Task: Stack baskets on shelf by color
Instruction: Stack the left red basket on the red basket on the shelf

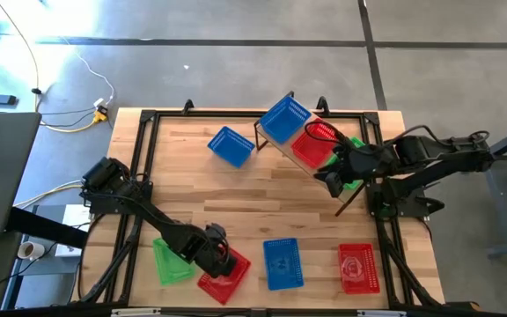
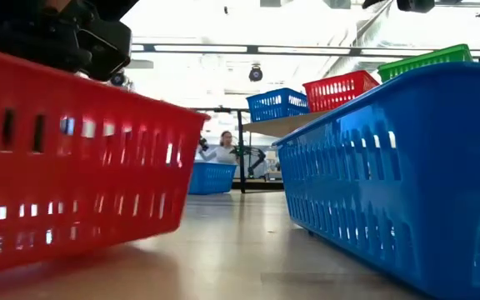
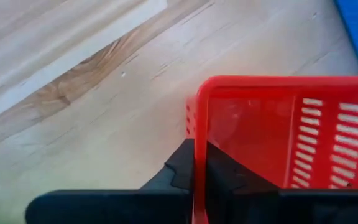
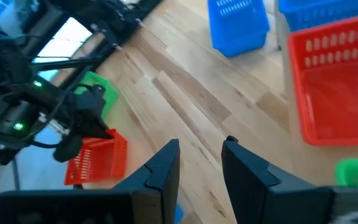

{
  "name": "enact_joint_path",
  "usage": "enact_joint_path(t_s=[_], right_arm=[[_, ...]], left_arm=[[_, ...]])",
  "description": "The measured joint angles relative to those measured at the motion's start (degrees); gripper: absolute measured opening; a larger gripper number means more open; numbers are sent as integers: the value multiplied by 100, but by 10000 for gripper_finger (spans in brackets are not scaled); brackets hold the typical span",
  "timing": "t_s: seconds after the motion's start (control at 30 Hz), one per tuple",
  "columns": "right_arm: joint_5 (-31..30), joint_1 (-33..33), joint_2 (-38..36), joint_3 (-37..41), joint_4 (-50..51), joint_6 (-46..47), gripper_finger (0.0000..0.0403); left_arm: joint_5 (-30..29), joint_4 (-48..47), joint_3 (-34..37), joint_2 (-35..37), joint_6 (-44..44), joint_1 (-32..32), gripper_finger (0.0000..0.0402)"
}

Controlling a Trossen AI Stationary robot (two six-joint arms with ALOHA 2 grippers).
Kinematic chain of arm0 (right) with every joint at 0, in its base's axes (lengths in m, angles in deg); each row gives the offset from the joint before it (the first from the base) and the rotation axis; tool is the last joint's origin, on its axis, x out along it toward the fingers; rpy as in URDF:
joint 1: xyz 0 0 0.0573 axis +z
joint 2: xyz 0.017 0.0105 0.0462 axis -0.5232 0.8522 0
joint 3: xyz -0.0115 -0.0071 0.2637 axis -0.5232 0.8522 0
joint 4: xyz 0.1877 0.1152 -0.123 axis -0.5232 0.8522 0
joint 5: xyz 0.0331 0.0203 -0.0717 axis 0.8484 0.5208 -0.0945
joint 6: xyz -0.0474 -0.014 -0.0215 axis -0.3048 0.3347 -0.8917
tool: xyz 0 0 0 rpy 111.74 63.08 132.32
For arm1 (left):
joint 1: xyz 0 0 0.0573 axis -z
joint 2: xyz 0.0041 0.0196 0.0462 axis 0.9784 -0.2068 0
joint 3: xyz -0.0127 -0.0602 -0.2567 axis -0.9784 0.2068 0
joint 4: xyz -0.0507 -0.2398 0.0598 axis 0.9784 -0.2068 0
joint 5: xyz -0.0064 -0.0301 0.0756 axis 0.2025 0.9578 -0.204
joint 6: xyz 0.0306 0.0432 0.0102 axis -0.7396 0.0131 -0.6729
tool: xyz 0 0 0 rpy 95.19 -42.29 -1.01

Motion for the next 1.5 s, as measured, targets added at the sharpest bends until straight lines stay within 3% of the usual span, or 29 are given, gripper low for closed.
enact_joint_path(t_s=[0.47,0.8,1.17,1.5], right_arm=[[378,1,0,0,-1197,-568,106],[539,2,160,1,-1715,-540,106],[373,-2,551,2,-1847,-39,106],[-600,-2,827,2,-2384,-56,121]], left_arm=[[-741,-1315,-802,331,-1105,-507,1],[-1481,-2153,-931,1143,-2226,-1289,1],[-2180,-1915,-929,1938,-4070,-2569,1],[-2102,-1226,-926,2170,-5703,-3601,0]])
